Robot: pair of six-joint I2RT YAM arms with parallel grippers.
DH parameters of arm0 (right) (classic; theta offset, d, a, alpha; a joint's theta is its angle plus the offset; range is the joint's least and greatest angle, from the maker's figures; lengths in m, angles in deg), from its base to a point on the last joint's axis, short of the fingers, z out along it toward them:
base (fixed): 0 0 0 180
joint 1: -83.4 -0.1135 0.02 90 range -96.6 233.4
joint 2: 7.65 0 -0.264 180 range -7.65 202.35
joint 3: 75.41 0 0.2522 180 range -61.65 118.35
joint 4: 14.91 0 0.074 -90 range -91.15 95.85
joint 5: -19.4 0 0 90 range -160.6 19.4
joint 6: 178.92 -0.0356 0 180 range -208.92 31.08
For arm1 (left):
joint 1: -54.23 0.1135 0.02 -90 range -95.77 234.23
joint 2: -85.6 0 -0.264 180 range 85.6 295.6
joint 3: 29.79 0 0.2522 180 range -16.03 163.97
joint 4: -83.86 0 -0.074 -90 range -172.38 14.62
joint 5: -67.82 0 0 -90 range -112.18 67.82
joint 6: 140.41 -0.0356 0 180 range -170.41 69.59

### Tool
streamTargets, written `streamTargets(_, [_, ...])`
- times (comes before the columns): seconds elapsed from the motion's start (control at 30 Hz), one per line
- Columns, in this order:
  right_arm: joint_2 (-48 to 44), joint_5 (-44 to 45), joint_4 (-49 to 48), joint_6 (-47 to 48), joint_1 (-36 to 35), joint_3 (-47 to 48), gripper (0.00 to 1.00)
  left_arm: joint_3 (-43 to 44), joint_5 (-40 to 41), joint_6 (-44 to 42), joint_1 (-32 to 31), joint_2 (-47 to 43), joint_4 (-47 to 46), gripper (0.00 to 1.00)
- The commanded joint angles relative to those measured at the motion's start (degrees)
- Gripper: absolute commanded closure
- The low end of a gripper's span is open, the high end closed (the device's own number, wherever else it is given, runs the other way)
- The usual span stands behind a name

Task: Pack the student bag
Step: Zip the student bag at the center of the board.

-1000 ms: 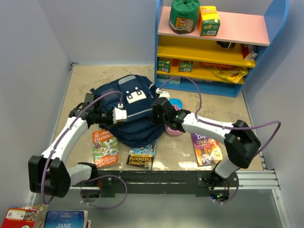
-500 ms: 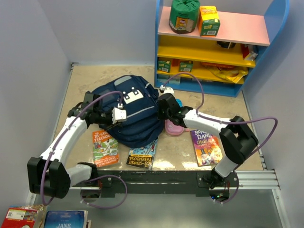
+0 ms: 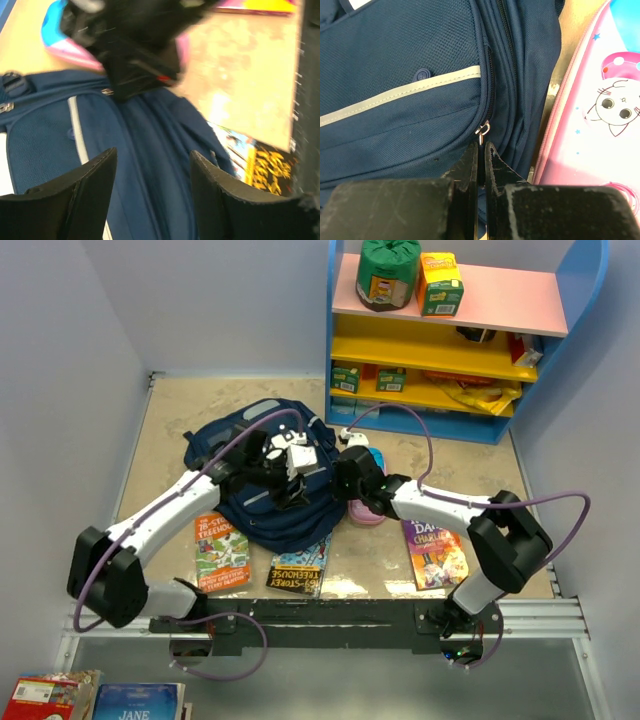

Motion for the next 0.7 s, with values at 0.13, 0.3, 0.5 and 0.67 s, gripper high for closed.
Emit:
streamTargets(0.13, [-2.34, -1.11, -4.07, -2.09, -0.07, 0.69, 1.0, 0.78, 11.4, 7.63, -4.16, 9.13, -12.72, 0.39])
streamTargets(0.3, [-2.87, -2.87, -4.42, -2.89, 0.02, 0.52, 1.0, 1.84, 13.07, 4.64, -6.27, 13.52, -12.64, 0.6])
streamTargets(0.5, [-4.1, -3.75, -3.89, -2.36, 1.42, 0.25, 1.0, 2.1, 17.19, 3.32, -7.51, 14.41, -13.17, 0.87])
streamTargets(0.67, [-3.31, -4.63, -4.15, -1.48, 4.14, 0.08, 1.0, 2.8, 18.7, 1.39, -8.12, 12.66, -10.36, 1.0])
